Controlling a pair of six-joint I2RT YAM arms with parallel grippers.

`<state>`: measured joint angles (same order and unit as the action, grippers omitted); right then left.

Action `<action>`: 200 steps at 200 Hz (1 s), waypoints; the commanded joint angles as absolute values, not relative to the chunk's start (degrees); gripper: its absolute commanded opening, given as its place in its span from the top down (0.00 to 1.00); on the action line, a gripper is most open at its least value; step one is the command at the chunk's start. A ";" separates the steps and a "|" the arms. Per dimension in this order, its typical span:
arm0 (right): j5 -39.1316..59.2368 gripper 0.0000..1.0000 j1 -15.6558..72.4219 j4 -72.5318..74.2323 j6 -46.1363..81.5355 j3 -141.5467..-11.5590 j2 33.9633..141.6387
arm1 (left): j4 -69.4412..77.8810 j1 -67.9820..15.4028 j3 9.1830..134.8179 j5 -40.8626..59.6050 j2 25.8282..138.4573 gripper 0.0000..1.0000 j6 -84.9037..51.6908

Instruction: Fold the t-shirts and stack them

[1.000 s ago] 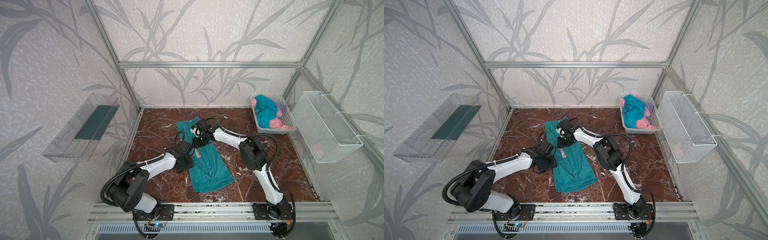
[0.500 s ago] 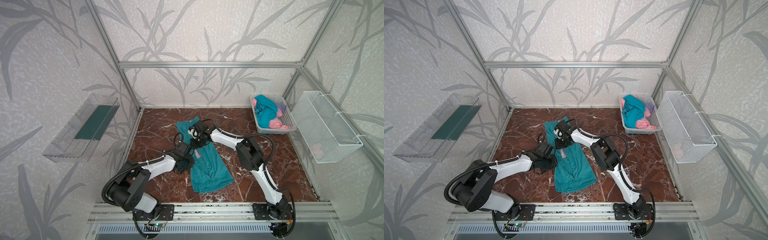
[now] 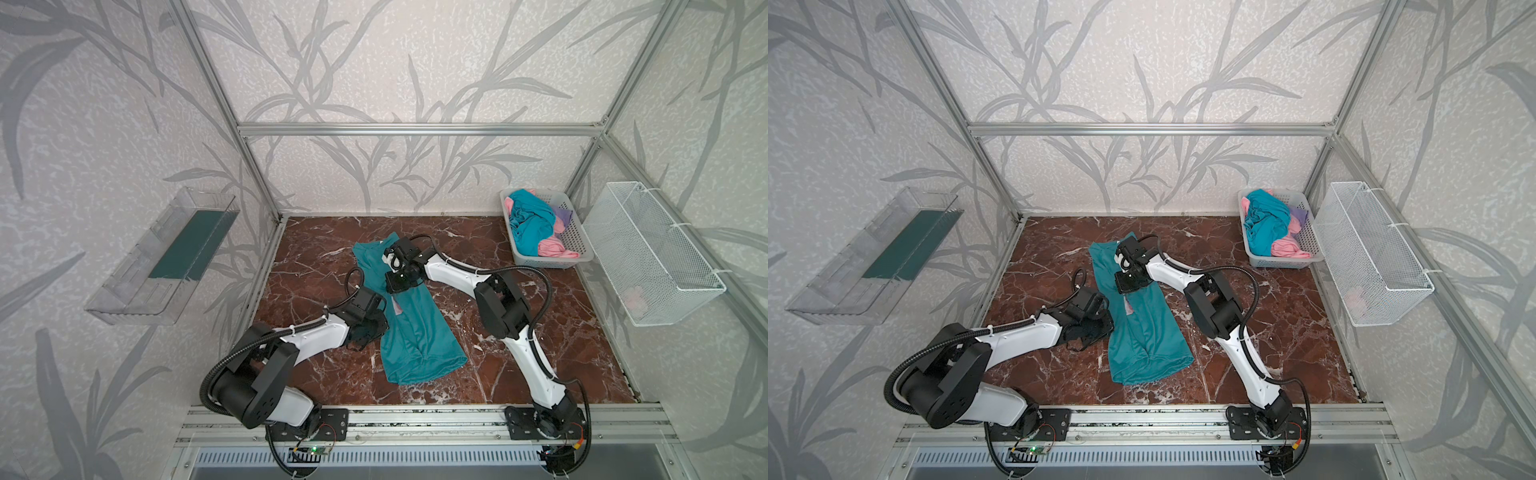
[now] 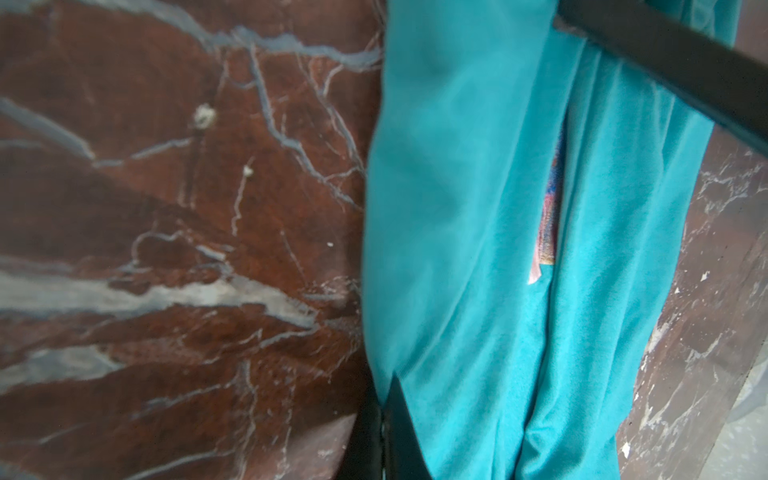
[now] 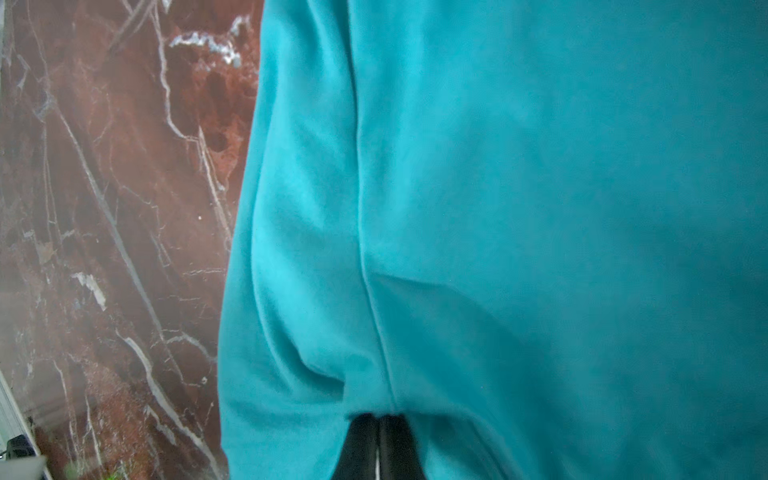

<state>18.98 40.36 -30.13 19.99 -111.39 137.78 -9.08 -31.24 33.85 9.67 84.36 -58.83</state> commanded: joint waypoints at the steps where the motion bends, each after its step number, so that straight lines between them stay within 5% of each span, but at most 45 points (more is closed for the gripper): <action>1: 17.67 0.93 39.43 -30.67 20.00 -113.35 136.54 | -19.99 -31.55 28.03 8.31 90.76 1.00 -59.94; 27: 19.66 0.83 39.38 -30.30 20.09 -112.78 136.13 | -19.42 -31.55 29.02 9.21 91.92 1.00 -60.04; 64: 21.44 0.70 39.46 -25.64 21.03 -102.37 127.31 | -27.36 -31.48 36.44 7.83 88.22 0.66 -56.46; 98: 17.41 0.64 38.45 -23.76 20.98 -89.71 115.55 | -44.97 -29.13 52.60 -2.66 85.11 0.60 -51.10; 119: 13.02 0.66 37.24 -23.47 21.02 -81.41 109.41 | -43.96 -25.96 58.54 -4.41 85.54 0.60 -48.76; 153: 8.16 0.91 36.78 -25.64 19.10 -71.18 102.54 | -38.04 -21.96 66.48 -3.30 93.42 0.63 -45.47; 200: 8.02 0.93 36.82 -26.25 19.68 -59.97 97.34 | -34.24 -20.65 79.73 4.79 110.02 0.65 -44.03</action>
